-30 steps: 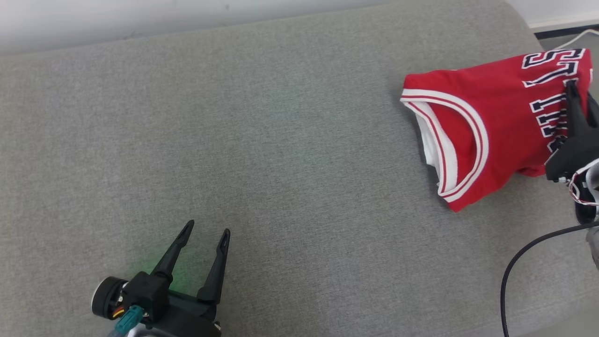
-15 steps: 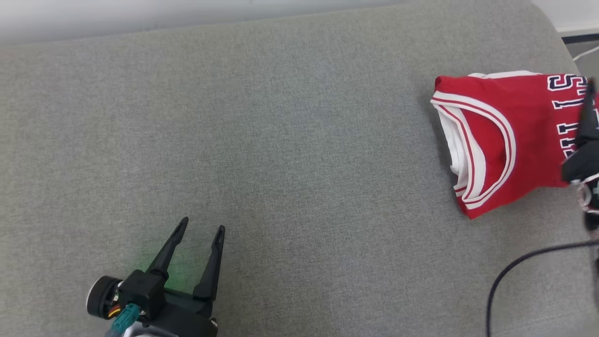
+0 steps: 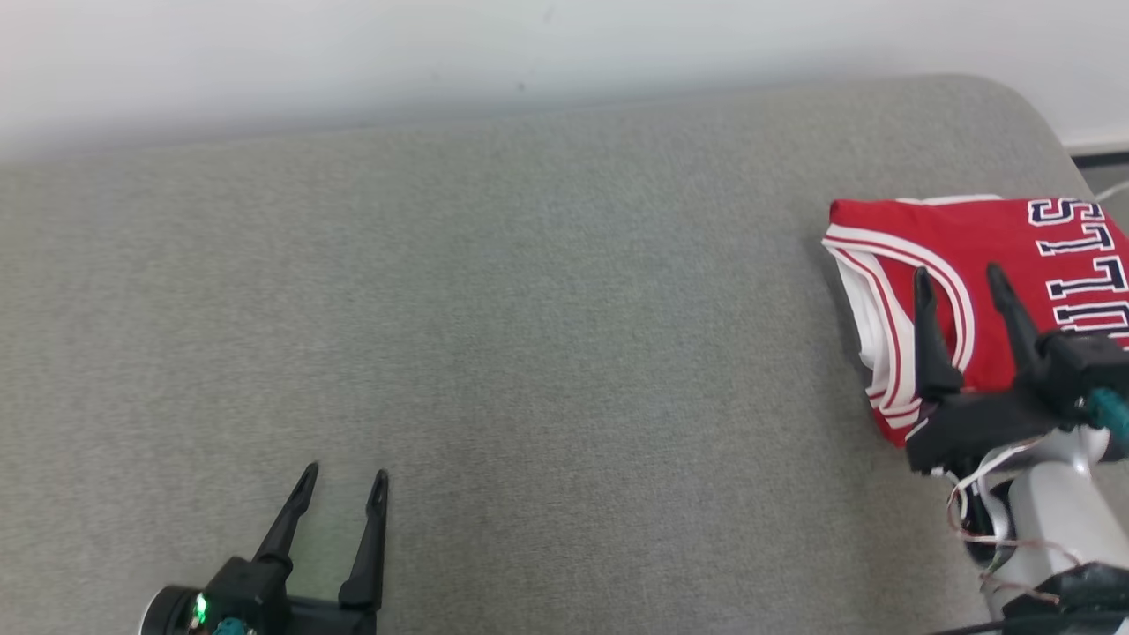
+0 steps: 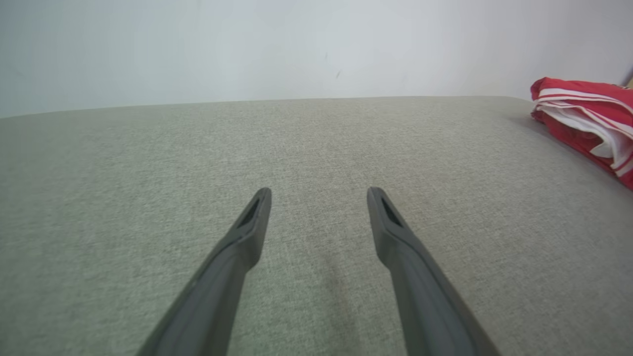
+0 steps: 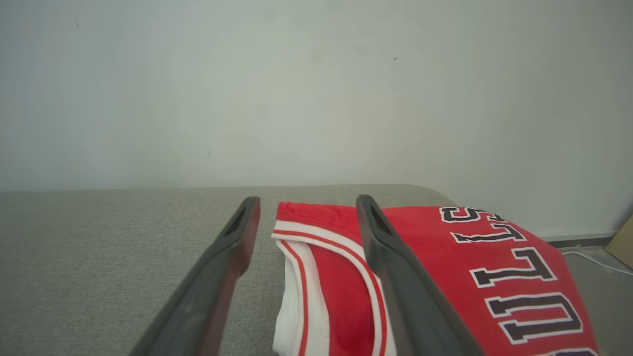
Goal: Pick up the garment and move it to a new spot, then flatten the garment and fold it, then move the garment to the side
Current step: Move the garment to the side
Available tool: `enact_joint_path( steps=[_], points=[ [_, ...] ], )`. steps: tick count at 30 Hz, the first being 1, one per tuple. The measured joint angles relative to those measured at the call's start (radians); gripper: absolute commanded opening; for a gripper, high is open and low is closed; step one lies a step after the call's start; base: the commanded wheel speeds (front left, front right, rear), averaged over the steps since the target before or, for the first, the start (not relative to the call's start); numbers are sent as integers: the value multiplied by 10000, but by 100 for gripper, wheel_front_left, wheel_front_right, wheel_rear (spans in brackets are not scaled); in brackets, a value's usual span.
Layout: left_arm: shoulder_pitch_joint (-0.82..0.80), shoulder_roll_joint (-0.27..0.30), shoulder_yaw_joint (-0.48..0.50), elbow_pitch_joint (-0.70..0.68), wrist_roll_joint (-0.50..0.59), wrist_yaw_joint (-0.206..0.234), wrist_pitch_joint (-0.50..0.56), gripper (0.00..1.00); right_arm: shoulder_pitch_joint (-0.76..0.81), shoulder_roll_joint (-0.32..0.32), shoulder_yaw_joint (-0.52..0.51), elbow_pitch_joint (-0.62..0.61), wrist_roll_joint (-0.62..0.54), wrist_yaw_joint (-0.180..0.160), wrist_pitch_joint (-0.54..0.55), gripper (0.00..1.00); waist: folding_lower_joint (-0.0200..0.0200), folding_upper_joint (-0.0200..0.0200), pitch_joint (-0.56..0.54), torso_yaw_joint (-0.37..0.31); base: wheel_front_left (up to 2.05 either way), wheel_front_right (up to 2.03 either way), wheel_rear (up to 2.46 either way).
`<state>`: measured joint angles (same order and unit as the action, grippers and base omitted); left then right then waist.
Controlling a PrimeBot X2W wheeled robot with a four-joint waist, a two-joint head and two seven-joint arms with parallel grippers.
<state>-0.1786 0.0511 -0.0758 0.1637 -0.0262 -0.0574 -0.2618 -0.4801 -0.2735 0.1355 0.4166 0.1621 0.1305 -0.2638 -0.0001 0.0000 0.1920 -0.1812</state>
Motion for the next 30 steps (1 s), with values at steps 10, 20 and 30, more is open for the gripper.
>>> enact_joint_path(
  steps=[10, 20, 30],
  points=[
    [646, 2, 426, 125, -280, 341, -2, 100, 1272, 665, 481, -322, 174, 0, 0, 100, 0, -1, -808, 580, 0, 0, 0],
    [1106, 4, 775, 376, -604, 600, -2, 100, 2264, 1074, 886, -215, 341, 0, 0, 100, -1, -1, -1568, 918, 0, 0, 0],
    [1440, 0, 1020, 708, -546, 589, -2, 100, 2933, 1179, 1175, 54, 713, 0, 0, 100, 0, -1, -2108, 1064, 0, 0, 0]
  ],
)
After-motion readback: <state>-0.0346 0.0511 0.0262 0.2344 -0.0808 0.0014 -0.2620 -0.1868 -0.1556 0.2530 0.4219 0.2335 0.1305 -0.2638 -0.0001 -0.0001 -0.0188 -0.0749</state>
